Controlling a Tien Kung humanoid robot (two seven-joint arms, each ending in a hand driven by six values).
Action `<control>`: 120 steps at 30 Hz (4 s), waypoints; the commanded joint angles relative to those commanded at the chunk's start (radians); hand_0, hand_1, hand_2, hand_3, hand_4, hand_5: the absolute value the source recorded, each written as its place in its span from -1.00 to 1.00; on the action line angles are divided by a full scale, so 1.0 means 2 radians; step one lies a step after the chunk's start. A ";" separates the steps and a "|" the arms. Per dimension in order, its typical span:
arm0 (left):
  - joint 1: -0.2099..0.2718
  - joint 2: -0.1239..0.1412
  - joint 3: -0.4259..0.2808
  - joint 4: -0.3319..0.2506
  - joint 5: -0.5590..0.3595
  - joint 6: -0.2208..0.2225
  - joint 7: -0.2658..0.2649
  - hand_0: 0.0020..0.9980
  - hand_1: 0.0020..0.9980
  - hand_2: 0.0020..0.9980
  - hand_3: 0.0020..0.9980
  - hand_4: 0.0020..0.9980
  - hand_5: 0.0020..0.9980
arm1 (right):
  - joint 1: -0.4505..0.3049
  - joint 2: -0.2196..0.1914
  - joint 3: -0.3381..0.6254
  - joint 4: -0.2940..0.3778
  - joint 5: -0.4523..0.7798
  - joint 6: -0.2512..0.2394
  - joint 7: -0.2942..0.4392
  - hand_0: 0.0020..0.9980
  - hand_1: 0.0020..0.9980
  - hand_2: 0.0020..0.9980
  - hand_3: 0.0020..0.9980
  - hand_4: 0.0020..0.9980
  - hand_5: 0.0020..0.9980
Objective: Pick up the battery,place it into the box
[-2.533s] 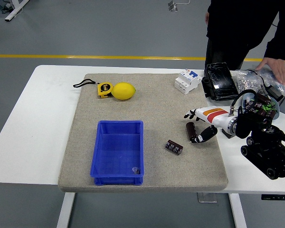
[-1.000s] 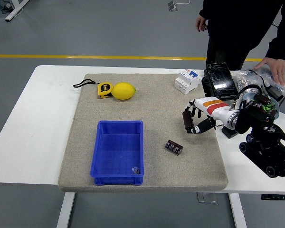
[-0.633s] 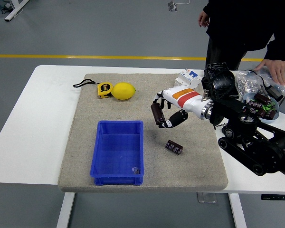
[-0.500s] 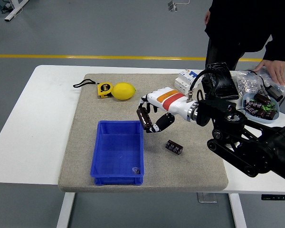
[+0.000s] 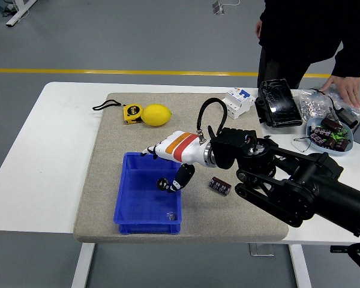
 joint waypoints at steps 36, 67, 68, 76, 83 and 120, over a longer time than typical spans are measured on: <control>0.004 -0.002 0.015 0.000 -0.024 0.002 -0.003 0.47 0.38 0.39 0.18 0.29 0.10 | -0.017 -0.181 -0.057 0.043 -0.131 -0.157 0.103 0.04 0.31 0.50 0.62 1.00 -0.56; 0.005 -0.003 0.019 0.000 -0.022 0.001 -0.001 0.47 0.38 0.42 0.18 0.29 0.11 | -0.042 -0.134 -0.100 -0.002 -0.131 -0.179 0.086 -0.04 0.21 0.44 0.53 0.97 -0.60; 0.004 -0.003 0.021 0.000 -0.023 0.001 -0.001 0.47 0.38 0.42 0.18 0.29 0.11 | -0.042 -0.133 -0.100 -0.007 -0.131 -0.179 0.086 -0.07 0.19 0.41 0.43 0.93 -0.61; 0.002 -0.004 0.025 0.000 -0.030 0.001 -0.003 0.46 0.38 0.42 0.18 0.29 0.11 | -0.041 -0.134 -0.105 -0.024 -0.131 -0.181 0.088 -0.09 0.18 0.40 0.41 0.91 -0.61; 0.002 -0.004 0.026 0.000 -0.030 0.001 -0.002 0.46 0.38 0.42 0.18 0.29 0.11 | -0.042 -0.134 -0.106 -0.027 -0.130 -0.189 0.091 -0.14 0.13 0.37 0.28 0.83 -0.63; 0.008 -0.002 0.019 0.000 -0.021 -0.001 -0.002 0.46 0.38 0.41 0.18 0.29 0.10 | -0.056 -0.141 -0.029 0.036 -0.054 -0.190 0.071 -0.25 -0.14 0.00 -0.05 0.53 -0.82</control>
